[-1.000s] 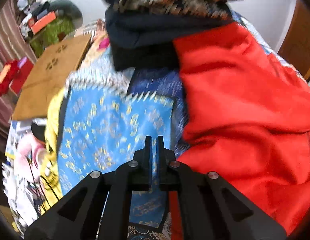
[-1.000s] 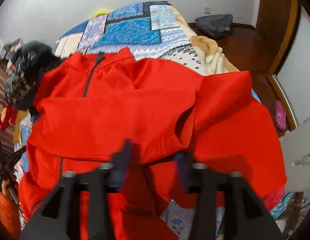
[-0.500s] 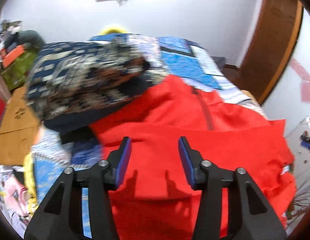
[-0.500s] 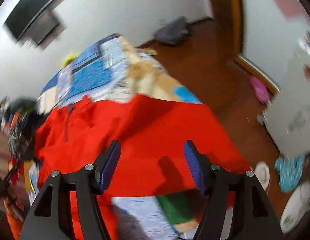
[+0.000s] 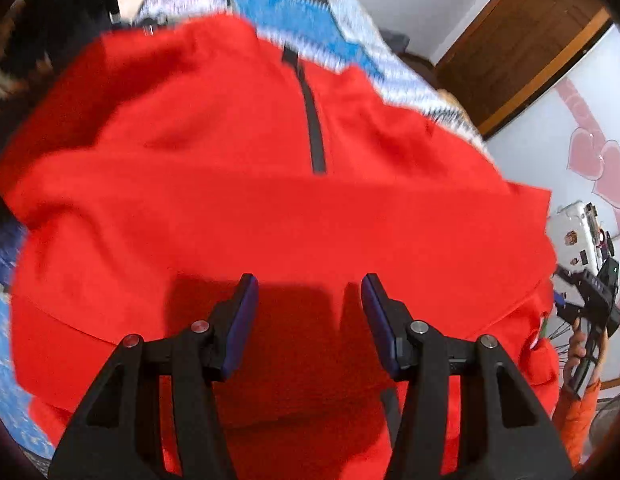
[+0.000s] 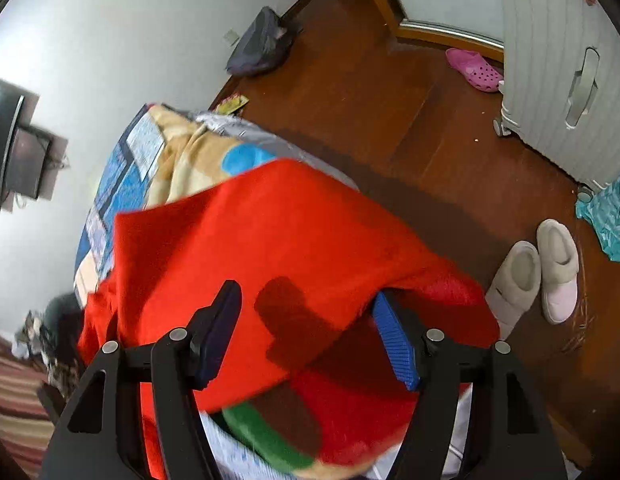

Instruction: Fold large clothes

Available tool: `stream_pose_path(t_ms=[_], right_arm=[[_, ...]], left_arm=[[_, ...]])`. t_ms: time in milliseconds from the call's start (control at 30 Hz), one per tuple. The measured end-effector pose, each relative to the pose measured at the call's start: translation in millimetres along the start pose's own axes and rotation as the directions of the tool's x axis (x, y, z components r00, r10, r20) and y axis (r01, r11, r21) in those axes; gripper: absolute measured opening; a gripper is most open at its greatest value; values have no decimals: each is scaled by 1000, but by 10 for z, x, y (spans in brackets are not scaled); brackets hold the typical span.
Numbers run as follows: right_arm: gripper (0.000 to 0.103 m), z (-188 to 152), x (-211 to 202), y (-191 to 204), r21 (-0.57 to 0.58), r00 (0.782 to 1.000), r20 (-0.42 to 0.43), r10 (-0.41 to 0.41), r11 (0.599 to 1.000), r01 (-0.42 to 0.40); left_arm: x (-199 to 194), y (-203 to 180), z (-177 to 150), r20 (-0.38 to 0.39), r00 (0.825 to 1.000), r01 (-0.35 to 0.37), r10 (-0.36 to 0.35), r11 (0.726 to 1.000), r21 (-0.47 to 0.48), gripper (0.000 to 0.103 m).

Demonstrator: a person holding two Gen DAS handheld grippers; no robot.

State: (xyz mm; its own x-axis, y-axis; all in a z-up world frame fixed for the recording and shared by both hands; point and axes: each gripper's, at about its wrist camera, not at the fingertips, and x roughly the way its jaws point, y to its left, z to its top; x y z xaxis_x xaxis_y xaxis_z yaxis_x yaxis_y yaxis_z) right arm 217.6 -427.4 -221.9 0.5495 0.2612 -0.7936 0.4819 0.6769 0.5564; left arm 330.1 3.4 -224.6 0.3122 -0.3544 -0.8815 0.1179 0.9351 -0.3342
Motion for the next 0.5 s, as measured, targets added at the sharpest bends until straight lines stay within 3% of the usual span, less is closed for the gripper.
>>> stream_pose_path(t_ms=[67,133,200,267,400,500], right_arm=[[64,71,100,9,9,1000,7,-20,1000,20],[56,130,164,11,8,998,26,-56,998,56],[27,204,226,24,11,991,48,-127,992,127],[11,310,218,34,36,987,72,-141,990,139],[8,486,-43,207,30,981,148,-122,992,119],[7,579,-474,501,-23,956,277,-93,994,103]], left_arm=[[75,10,-48,4,1000,-10,10,1000,1,53],[86,-17,-90,29,999,-30,29,999,26,53],[95,-57,-110,40,998,-51,49,997,51,53],[107,-87,-127,50,997,-70,66,995,72,53],[87,-70,-155,65,995,-86,81,993,77,53],[91,-24,-162,78,993,-93,89,994,58,53]])
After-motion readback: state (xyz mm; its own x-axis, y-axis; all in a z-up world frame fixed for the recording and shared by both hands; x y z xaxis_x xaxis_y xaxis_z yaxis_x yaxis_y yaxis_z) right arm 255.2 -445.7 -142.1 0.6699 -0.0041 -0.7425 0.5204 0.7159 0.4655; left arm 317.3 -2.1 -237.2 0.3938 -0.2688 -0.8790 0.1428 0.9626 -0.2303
